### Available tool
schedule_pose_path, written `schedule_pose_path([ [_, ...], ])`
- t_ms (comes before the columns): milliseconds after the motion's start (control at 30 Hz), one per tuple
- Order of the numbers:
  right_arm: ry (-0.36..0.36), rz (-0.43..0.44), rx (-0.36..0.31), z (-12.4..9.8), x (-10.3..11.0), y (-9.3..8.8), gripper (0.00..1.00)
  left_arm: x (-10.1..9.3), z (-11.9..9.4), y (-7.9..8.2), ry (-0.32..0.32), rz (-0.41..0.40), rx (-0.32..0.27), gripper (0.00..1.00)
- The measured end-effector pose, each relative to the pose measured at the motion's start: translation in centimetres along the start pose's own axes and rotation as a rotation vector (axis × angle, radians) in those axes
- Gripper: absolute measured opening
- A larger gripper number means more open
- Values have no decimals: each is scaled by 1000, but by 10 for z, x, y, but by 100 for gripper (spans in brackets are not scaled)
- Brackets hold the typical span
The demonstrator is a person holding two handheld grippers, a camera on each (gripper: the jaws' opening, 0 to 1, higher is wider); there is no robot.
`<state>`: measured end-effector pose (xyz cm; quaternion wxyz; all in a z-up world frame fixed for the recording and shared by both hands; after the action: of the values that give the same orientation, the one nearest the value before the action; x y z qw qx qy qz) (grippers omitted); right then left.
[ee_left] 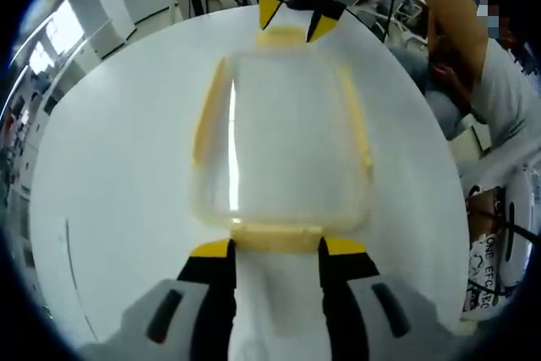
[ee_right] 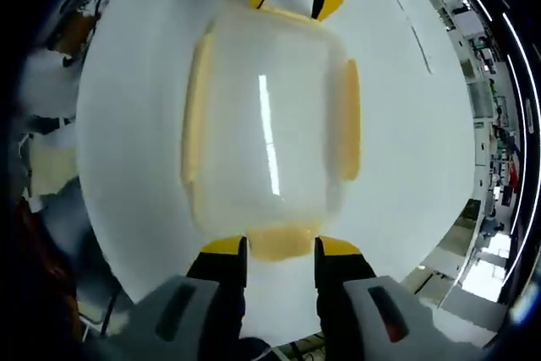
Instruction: Snap each plastic latch of the storage box into its locked position after aligning the lid with the box until every specified latch is closed and the lid sits flush.
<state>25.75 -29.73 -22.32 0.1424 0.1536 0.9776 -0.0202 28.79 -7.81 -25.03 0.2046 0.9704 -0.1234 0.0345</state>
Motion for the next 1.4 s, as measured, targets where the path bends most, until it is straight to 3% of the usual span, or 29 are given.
schedule_pose_path([
  [267,38,13,-7,5,0,-4,26,1,-1,0,2,1,-10,38],
  [367,56,25,32,15,3,-12,25,0,-1,1,1,3,-8,38],
  [500,61,38,7,16,5,-12,26,0,-1,0,1,4,-13,38],
  [933,68,49,-25,19,1,-7,39,-2,-1,-1,-1,12,-18,38],
  [1200,156,26,-10,25,-4,-2,41,-2,-1,-1,-3,20,-24,38],
  [1400,245,22,-8,30,-10,-1,42,0,-1,-2,-2,43,-75,40],
])
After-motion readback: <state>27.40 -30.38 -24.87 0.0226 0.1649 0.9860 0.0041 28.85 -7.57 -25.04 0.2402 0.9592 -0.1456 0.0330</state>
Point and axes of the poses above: the point that each gripper's makers call its tool centre point, and the gripper's own axes: z roughly forward along the fingers, x roughly to its left, y roughly out of its top, the point moved 5 cm from there along -z, roughly backward along the fingers, and after that the axes turned 15 degrees about z, right-handed, at the moved point
